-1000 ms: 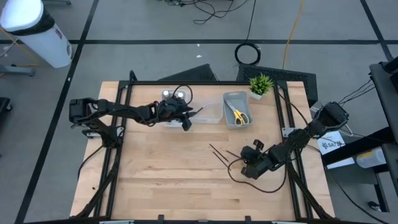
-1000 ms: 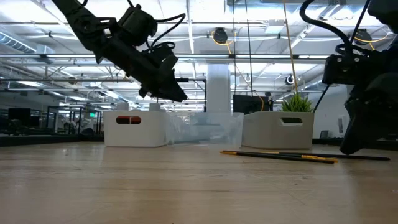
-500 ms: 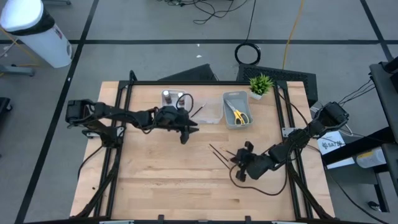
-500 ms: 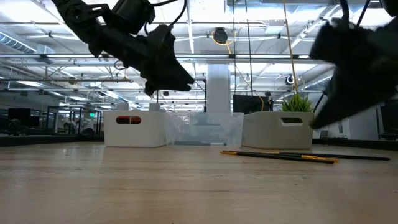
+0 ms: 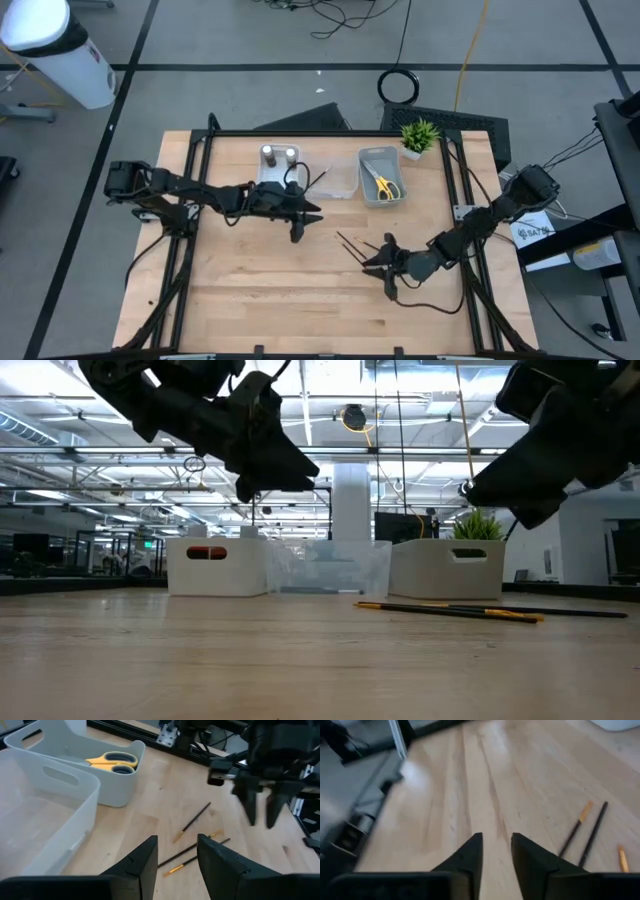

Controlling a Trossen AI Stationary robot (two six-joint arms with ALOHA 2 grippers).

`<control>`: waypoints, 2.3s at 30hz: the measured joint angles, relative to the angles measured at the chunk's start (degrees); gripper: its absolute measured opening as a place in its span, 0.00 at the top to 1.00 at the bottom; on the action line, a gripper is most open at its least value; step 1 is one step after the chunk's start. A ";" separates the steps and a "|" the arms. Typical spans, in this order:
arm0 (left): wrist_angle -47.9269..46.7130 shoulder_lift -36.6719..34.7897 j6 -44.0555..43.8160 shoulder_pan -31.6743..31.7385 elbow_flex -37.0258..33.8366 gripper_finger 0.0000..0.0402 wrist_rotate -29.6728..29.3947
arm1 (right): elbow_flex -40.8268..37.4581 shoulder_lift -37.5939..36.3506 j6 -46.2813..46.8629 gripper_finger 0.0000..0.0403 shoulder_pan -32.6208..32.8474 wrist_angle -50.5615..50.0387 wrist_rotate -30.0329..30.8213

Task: Pick & Place Paint Supplies
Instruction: Put the gold paint brush in the transparent bin

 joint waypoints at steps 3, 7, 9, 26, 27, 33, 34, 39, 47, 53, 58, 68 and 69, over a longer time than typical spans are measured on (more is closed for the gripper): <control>0.03 0.00 0.05 -0.74 0.00 0.63 -0.11 | 0.00 2.00 -0.72 0.72 0.00 -1.55 -0.18; 0.14 0.03 0.79 -1.18 0.00 0.63 -0.11 | 0.00 3.82 1.47 0.68 0.00 -7.63 -0.41; 0.31 0.04 0.93 -1.18 0.00 0.63 -0.09 | 0.31 4.15 3.40 0.68 0.01 -11.31 -0.42; 0.50 0.04 1.65 -1.20 -0.02 0.63 -1.07 | 4.15 14.29 3.93 0.77 0.50 -16.70 2.38; 0.50 0.04 1.65 -1.20 -0.02 0.63 -1.07 | 4.15 14.50 3.93 0.78 0.34 -16.81 1.77; 0.48 0.04 1.65 -1.20 -0.02 0.63 -1.07 | 4.09 14.07 4.04 0.82 0.24 -17.35 -1.46; 0.46 0.04 1.65 -1.20 -0.02 0.63 -1.07 | 4.09 14.07 4.06 0.83 0.24 -17.32 -1.82; 0.46 0.04 1.45 -1.20 -0.02 0.63 -1.07 | 4.04 14.12 4.11 0.89 0.26 -17.43 -6.66; 0.78 0.04 -0.30 -1.47 -0.02 0.63 -1.10 | 4.00 14.18 4.15 0.94 0.26 -17.56 -6.64; 2.72 0.04 -2.69 -3.59 -0.04 0.63 -1.19 | 3.98 14.21 4.15 0.94 0.26 -17.65 -6.62; 5.68 2.86 -2.17 -7.77 -0.07 0.63 -1.11 | 3.96 14.23 4.23 0.94 0.26 -17.65 -6.60; 28.16 21.96 -7.18 -11.88 -0.04 0.63 -11.77 | 3.91 14.23 5.08 0.94 0.26 -17.72 -6.58; 31.23 23.89 -7.73 -11.77 -0.04 0.63 -11.69 | 3.91 14.24 5.16 0.94 0.26 -17.70 -6.58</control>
